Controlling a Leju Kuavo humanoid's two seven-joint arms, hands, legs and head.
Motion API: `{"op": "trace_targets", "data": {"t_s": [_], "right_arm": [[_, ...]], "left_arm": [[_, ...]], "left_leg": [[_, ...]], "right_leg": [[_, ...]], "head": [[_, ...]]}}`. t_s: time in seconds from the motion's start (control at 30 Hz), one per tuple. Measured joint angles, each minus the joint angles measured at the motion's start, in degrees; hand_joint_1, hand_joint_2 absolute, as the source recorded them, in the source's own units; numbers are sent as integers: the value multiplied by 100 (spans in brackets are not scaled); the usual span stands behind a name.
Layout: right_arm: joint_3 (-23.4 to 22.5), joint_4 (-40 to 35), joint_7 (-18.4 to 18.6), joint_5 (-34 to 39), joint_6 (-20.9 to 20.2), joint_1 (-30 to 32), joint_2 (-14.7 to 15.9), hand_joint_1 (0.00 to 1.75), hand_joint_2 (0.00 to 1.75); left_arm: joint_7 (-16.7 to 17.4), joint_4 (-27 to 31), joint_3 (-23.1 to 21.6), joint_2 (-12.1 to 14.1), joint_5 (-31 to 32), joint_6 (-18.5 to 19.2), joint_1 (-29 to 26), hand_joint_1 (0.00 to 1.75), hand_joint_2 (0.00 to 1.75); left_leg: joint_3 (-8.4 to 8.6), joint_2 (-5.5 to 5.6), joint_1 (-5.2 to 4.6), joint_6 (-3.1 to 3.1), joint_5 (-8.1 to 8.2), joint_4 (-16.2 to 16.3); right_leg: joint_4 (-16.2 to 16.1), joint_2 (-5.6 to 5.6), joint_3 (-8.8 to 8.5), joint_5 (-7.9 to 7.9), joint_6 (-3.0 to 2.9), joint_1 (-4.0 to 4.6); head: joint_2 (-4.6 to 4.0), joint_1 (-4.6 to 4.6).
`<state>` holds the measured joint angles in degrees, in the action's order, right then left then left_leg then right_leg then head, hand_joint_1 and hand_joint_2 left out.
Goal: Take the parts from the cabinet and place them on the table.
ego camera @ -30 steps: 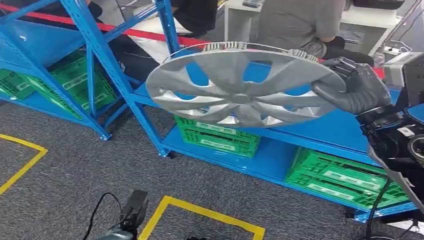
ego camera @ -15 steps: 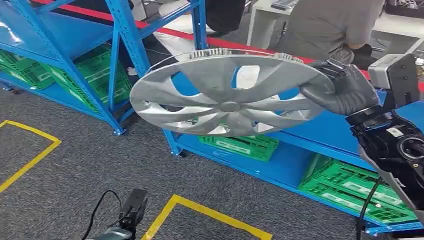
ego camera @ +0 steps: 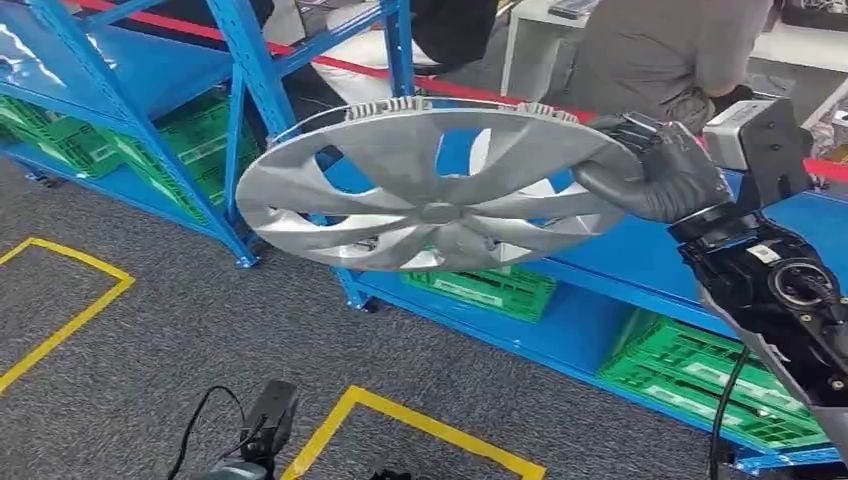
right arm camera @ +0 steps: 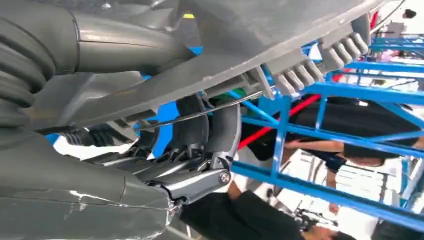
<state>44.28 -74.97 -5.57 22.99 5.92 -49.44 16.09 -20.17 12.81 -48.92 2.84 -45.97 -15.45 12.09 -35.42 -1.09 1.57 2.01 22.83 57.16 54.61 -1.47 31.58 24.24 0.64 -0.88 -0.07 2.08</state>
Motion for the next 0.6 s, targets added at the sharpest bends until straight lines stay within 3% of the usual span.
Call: {"op": "trace_targets", "data": {"t_s": [0.03,0.07,0.1,0.17,0.2,0.23,0.3,0.33,0.37,0.4,0.47,0.5,0.53,0.57,0.6], "right_arm": [[-2,0,-2,0,0,-6,-2,175,175],[0,7,-2,2,-2,-18,-4,175,175],[9,9,-4,0,-2,-24,-22,175,175],[9,13,-26,20,-2,-18,-24,175,175],[7,13,-46,22,0,-17,-24,175,175],[7,13,-61,22,-2,-18,-24,175,175],[7,26,-87,31,0,9,-24,175,175],[7,31,-96,31,0,40,-24,175,175],[9,39,-96,31,0,71,-24,175,175],[11,50,-96,31,0,95,-24,175,175],[7,59,-96,31,0,102,-24,175,175],[2,59,-96,31,0,95,-24,175,175],[2,61,-100,31,0,88,-24,175,175],[2,61,-105,31,0,77,-24,175,175],[2,61,-107,37,0,86,-24,175,175]], "left_arm": [[0,0,0,-7,0,0,11,0,0],[2,0,0,-7,2,2,10,0,0],[9,0,0,-11,2,2,8,0,0],[15,0,0,-11,18,2,9,0,0],[20,0,0,-13,17,2,8,0,0],[22,-2,0,-7,17,2,9,0,0],[22,-2,0,-11,22,2,11,0,0],[22,-2,0,-15,22,2,9,0,0],[22,0,0,-17,22,2,8,0,0],[24,-2,0,-20,22,2,8,0,0],[24,-2,0,-20,24,2,8,0,0],[24,0,0,-22,26,2,9,0,0],[24,0,0,-41,35,2,9,0,0],[26,0,0,-35,35,2,30,0,0],[35,-2,0,-37,37,2,30,0,0]], "left_leg": [[65,-34,-45,-28,55,-167],[44,48,-34,-122,32,-161],[40,54,-37,-152,43,-156],[44,113,-54,-235,29,-172],[62,135,-30,-272,20,-189],[62,160,-29,-300,20,-189],[61,223,-37,-332,20,-188],[62,263,-48,-337,23,-188],[66,303,-52,-338,24,-187],[74,366,-55,-337,24,-186],[99,488,-64,-336,24,-184],[112,540,-66,-333,26,-184],[89,572,-64,-318,26,-182],[54,613,-83,-284,17,-155],[27,653,-44,-237,-11,-175]], "right_leg": [[58,-6,35,42,51,50],[61,-18,32,51,66,49],[44,-29,22,49,89,67],[30,-81,-4,66,151,33],[131,-20,16,156,186,9],[401,35,133,345,190,10],[1423,95,597,834,202,15],[1843,110,798,972,202,16],[2041,115,905,983,196,16],[1931,123,869,849,177,17],[1015,180,457,310,111,19],[462,304,205,47,65,33],[195,530,83,34,25,24],[68,517,64,48,47,18],[93,472,75,45,44,51]], "head": [[0,37],[0,9],[0,-28],[0,-35],[0,-41],[0,-70],[0,-96],[0,-101],[0,-103],[0,-103],[0,-123],[0,-125],[0,-123],[0,-107],[0,-116]]}}
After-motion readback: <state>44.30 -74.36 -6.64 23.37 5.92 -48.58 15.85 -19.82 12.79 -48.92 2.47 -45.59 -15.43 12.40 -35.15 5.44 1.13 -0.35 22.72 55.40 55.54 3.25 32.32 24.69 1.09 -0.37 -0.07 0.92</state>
